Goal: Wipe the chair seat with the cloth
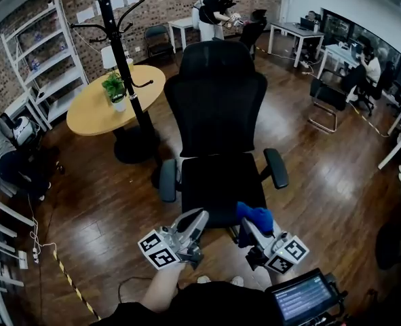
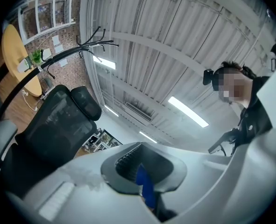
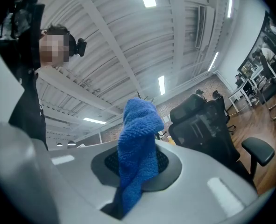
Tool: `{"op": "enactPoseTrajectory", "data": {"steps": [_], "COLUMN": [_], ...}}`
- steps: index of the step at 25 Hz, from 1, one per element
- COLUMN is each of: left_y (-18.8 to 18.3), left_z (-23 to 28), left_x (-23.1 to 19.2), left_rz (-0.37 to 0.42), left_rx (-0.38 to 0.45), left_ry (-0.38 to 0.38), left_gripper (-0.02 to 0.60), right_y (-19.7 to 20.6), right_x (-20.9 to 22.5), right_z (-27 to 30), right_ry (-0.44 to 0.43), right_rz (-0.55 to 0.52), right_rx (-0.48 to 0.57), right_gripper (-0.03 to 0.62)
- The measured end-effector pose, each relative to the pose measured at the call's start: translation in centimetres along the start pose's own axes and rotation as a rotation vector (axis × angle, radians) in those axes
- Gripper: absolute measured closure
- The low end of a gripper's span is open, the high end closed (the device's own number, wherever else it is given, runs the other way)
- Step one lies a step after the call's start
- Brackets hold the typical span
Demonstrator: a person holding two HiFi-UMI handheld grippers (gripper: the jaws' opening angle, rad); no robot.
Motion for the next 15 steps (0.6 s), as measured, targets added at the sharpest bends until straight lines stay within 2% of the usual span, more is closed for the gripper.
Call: {"op": "enactPoseTrajectory", "data": {"steps": [15], "left_y": [0.1], "left_z": [3.0], "left_x": [2.1], "left_rz": [0.050], "left_rx": [-0.028], "left_ry": [0.027], "left_gripper": [0.589], "right_y": [-2.6], "right_x": [1.3], "right_z": [-2.0], "right_ry": [-0.015], "right_rz": [-0.022], "right_rx": [0.043], "right_gripper": [0.551]}}
Point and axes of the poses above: the fingertips, and each gripper's own axes: z forward along the fingers, x to its right, y out of its underside, the point moved 7 cm from there along -z, backward along the fingers, and after that the axes turned 7 degrees about z, right-handed, at the moved point
